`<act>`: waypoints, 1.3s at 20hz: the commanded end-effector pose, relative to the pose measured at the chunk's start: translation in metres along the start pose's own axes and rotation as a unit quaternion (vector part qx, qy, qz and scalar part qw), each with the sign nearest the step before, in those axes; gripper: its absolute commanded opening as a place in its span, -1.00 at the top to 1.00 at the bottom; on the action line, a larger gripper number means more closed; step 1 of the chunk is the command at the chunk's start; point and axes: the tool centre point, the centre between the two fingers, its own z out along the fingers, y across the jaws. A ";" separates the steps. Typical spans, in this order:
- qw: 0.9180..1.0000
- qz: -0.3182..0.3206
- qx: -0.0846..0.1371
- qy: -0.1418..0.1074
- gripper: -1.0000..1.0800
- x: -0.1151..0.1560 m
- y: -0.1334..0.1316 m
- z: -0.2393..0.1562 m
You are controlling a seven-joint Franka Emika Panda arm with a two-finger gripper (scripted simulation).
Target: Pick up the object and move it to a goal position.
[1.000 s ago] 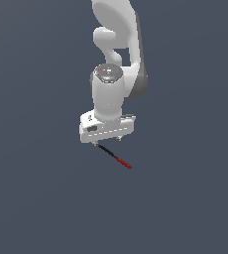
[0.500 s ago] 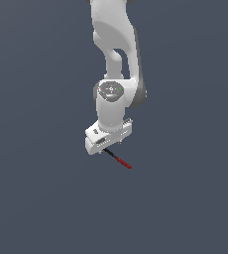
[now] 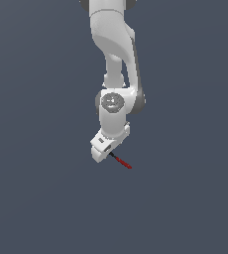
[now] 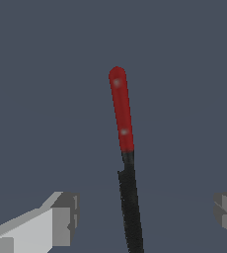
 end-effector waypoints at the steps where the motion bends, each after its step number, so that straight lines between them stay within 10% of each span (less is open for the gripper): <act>1: 1.000 -0.020 0.003 0.001 -0.92 0.001 -0.002 0.006; 26: 0.999 -0.050 0.007 0.002 -0.92 0.001 -0.007 0.064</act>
